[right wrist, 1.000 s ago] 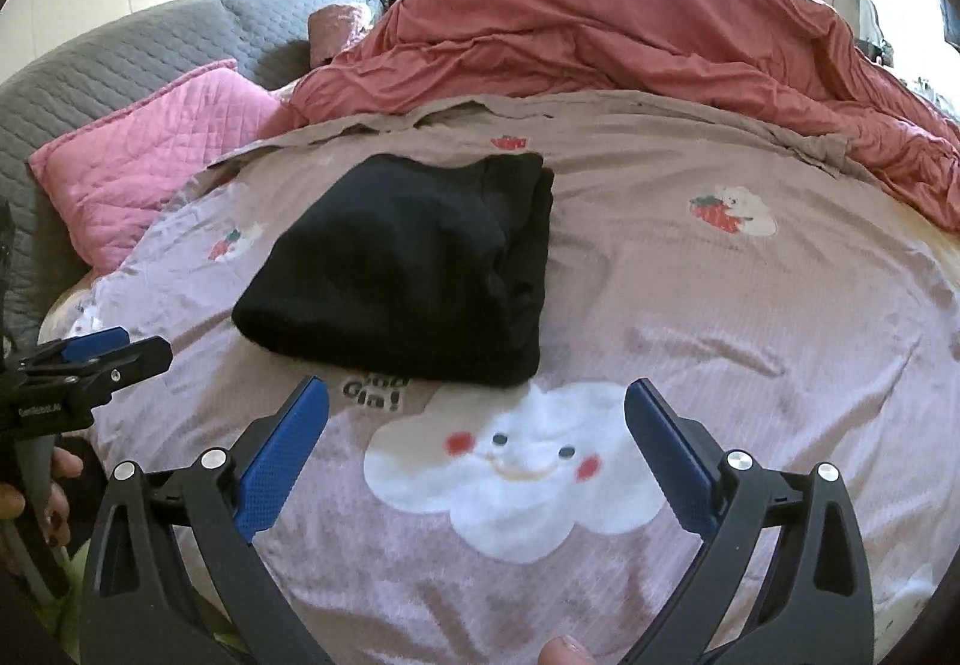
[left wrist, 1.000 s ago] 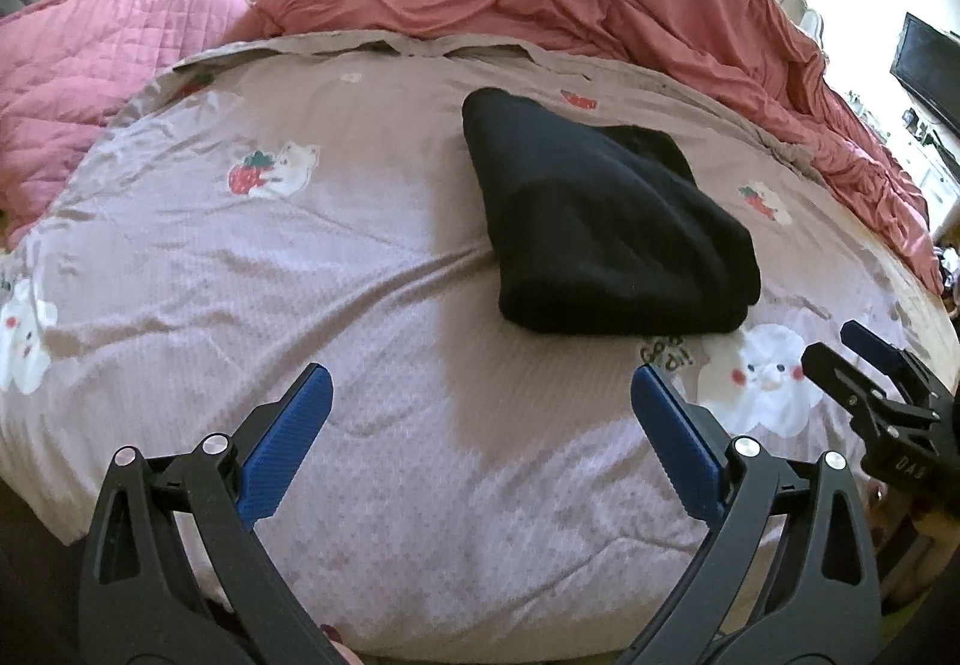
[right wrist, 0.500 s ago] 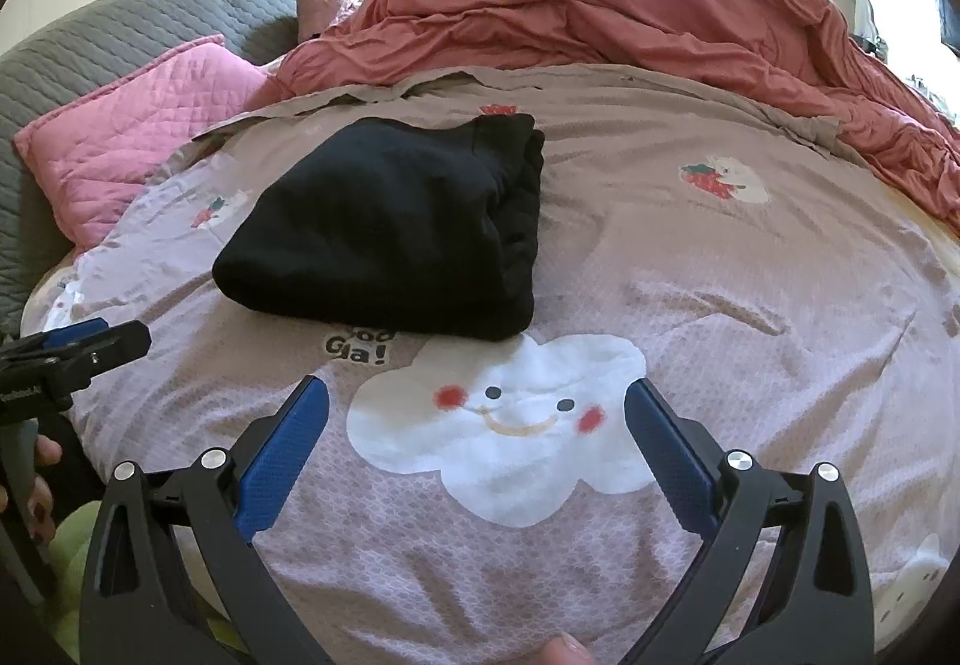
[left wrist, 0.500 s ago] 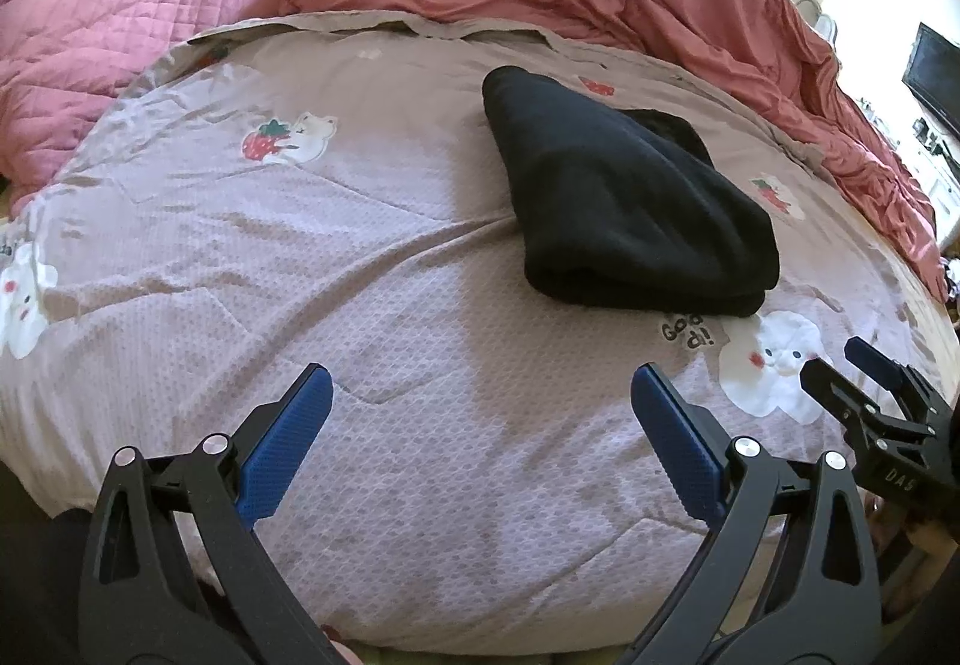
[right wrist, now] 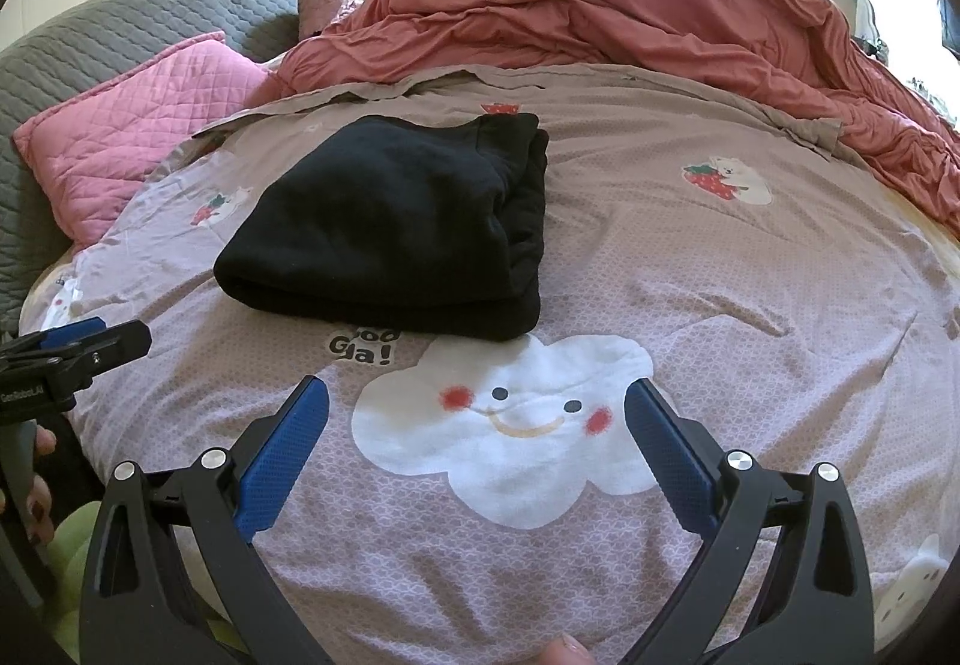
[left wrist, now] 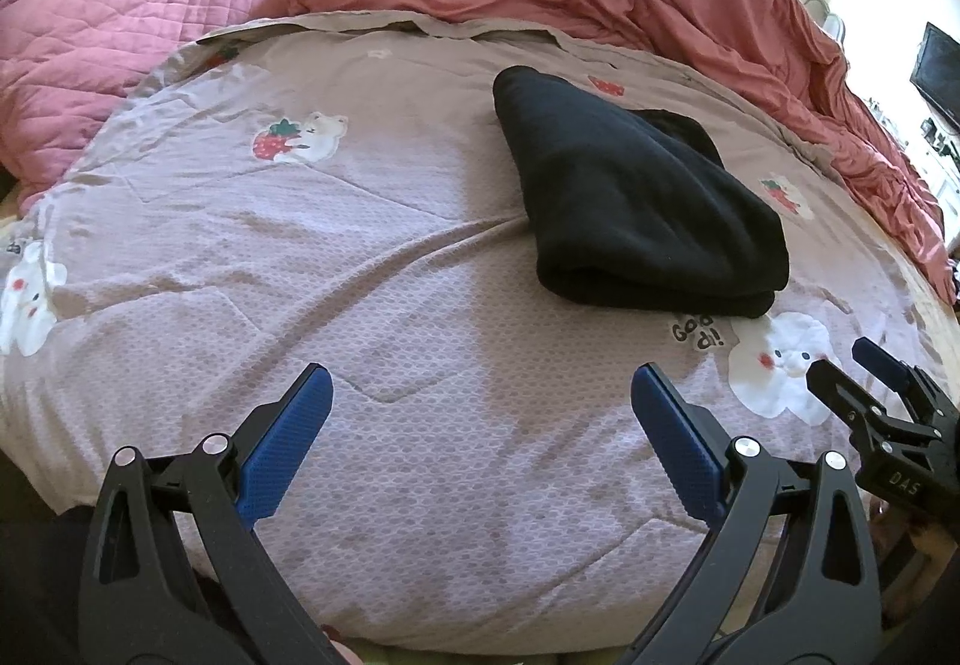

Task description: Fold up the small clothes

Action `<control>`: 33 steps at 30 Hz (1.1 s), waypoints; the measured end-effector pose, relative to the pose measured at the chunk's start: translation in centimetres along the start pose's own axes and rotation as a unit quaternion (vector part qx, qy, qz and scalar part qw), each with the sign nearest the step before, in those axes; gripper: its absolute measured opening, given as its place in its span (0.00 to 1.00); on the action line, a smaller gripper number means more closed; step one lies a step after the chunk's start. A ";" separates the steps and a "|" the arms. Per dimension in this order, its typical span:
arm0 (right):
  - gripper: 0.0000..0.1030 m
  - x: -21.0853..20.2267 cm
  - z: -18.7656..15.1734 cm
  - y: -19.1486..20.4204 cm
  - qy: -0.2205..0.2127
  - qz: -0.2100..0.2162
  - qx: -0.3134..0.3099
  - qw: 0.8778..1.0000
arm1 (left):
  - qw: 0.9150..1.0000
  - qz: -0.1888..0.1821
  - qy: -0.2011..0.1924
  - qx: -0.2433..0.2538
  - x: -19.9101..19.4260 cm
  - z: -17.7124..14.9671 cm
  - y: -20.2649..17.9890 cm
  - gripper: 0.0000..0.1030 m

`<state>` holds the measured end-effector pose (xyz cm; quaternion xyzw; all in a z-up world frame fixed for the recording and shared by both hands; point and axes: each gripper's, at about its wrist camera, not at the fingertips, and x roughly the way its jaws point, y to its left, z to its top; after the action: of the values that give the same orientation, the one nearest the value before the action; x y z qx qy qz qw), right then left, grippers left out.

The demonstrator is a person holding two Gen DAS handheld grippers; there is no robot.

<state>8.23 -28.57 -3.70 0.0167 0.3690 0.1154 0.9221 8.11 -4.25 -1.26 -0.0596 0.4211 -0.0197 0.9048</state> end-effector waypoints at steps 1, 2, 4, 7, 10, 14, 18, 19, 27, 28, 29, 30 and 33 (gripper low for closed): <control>0.95 0.0 0.0 0.0 0.000 0.000 0.001 1.000 | 1.000 0.001 0.000 0.000 0.0 0.0 0.0 0.91; 0.95 0.0 0.0 0.0 0.000 0.000 0.001 1.000 | 1.000 0.002 0.000 0.000 0.0 0.0 0.0 0.91; 0.95 0.0 0.0 0.1 -0.001 -0.001 0.000 1.000 | 1.000 0.002 0.000 0.001 -0.1 0.0 0.0 0.91; 0.95 -0.1 0.1 0.1 0.000 -0.001 0.002 1.000 | 1.000 0.002 -0.001 0.001 -0.1 0.0 0.0 0.91; 0.95 0.0 0.1 0.1 0.000 0.000 0.001 1.000 | 1.000 0.002 -0.001 0.001 -0.1 0.0 0.0 0.91; 0.95 0.0 0.1 0.1 0.001 0.000 0.001 1.000 | 1.000 0.007 -0.001 0.001 -0.2 0.1 0.2 0.91; 0.95 0.0 0.1 0.2 0.001 0.000 0.000 1.000 | 1.000 0.008 0.000 0.000 -0.2 0.1 0.3 0.91; 0.95 -0.1 0.0 0.2 0.000 -0.001 0.001 1.000 | 1.000 0.008 0.000 0.001 -0.2 0.1 0.3 0.91; 0.95 -0.1 0.1 0.3 0.000 -0.001 0.000 1.000 | 1.000 0.010 0.000 0.002 -0.2 0.1 0.3 0.91; 0.95 -0.1 0.1 0.3 0.000 0.000 0.001 1.000 | 1.000 0.009 -0.001 0.002 -0.2 0.1 0.3 0.91; 0.95 -0.1 0.1 0.3 0.000 0.000 0.001 1.000 | 1.000 0.009 -0.001 0.002 -0.2 0.2 0.4 0.91; 0.95 -0.1 0.1 0.3 -0.001 -0.001 0.000 1.000 | 1.000 0.010 0.000 0.001 -0.2 0.1 0.3 0.91; 0.95 -0.2 0.3 0.5 -0.002 -0.001 0.000 1.000 | 1.000 0.009 0.000 0.001 -0.2 0.1 0.3 0.91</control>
<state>8.22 -28.11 -3.31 0.0164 0.3671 0.1144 0.9230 8.06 -3.95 -1.04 -0.0546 0.4218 -0.0119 0.9050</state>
